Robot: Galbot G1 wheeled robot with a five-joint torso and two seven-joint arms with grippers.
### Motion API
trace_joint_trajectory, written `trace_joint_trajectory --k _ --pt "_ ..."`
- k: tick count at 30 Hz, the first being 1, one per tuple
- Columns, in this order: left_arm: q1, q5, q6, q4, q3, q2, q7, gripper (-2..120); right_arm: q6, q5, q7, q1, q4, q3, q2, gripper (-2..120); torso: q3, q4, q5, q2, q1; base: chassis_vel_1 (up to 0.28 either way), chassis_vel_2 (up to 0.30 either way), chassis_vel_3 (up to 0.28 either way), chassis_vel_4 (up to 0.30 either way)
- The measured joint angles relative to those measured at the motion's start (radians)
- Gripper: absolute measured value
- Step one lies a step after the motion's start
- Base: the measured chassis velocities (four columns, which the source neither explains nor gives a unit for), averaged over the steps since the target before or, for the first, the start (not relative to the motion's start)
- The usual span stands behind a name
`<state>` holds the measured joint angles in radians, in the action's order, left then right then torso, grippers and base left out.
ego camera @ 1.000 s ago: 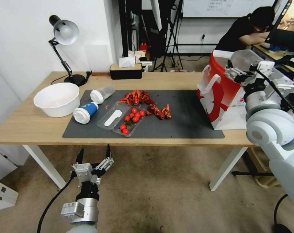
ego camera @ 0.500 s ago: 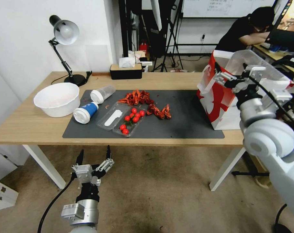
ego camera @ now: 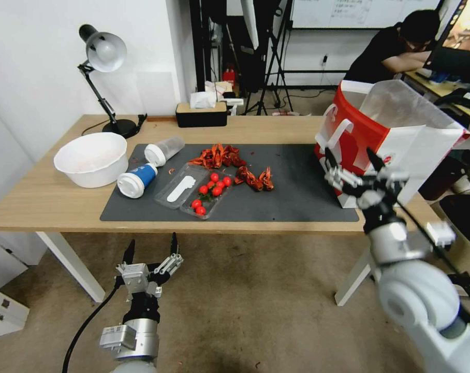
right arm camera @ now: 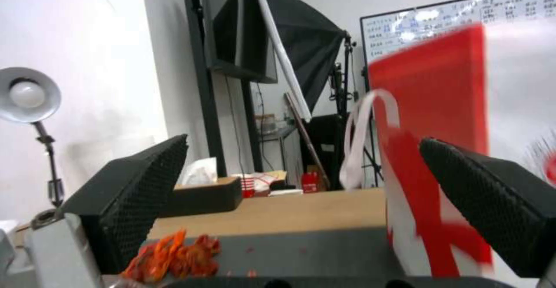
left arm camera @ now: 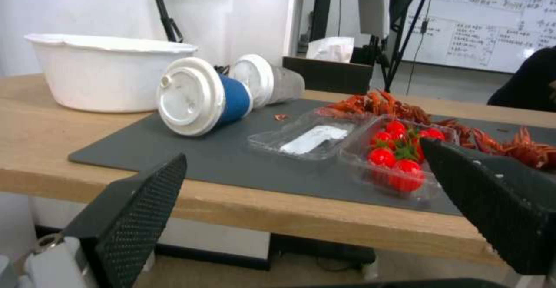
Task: Pick up the trash from the table and place it into the takeout bag.
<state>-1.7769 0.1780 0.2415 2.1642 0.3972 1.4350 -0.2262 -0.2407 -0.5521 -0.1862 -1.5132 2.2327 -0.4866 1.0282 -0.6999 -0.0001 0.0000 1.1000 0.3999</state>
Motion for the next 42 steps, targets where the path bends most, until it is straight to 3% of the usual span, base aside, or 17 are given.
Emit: trace_joint_trajectory --k 2,3,6,16,34,42 --pt "0.000 0.001 0.000 0.000 0.000 -0.001 0.000 100 -0.019 0.009 0.009 -0.020 -0.005 -0.002 0.010 100 0.000 0.0000 -0.0001 0.000 0.000 0.000 0.000 0.000 0.000" --pt "0.001 0.006 0.002 0.000 0.000 -0.006 0.000 100 -0.084 0.033 0.032 -0.081 -0.025 -0.004 0.040 100 0.000 -0.0001 0.0000 0.000 0.000 0.000 0.000 0.000 0.000" --pt "0.003 0.014 0.004 0.000 0.000 -0.012 0.000 100 -0.162 0.062 0.060 -0.141 -0.059 -0.012 0.078 100 0.000 0.0000 0.0000 0.000 0.000 0.000 0.000 0.000 0.000" --pt "0.017 0.033 0.004 0.000 -0.001 -0.028 0.001 100 -0.248 0.091 0.118 -0.262 -0.131 0.001 0.156 100 0.000 0.0000 0.0000 0.000 0.000 0.000 0.000 0.000 0.000" --pt "0.096 0.073 -0.034 -0.012 0.008 -0.062 -0.002 100 -0.262 0.096 0.124 -0.294 -0.197 0.061 0.202 100 0.000 0.0001 -0.0001 0.000 0.000 0.000 0.000 0.000 0.000" --pt "0.218 0.157 -0.096 -0.043 0.033 -0.154 -0.010 100 -0.256 0.105 0.123 -0.292 -0.200 0.068 0.203 100 0.000 0.0001 0.0000 0.000 0.000 0.000 0.000 0.000 0.000"
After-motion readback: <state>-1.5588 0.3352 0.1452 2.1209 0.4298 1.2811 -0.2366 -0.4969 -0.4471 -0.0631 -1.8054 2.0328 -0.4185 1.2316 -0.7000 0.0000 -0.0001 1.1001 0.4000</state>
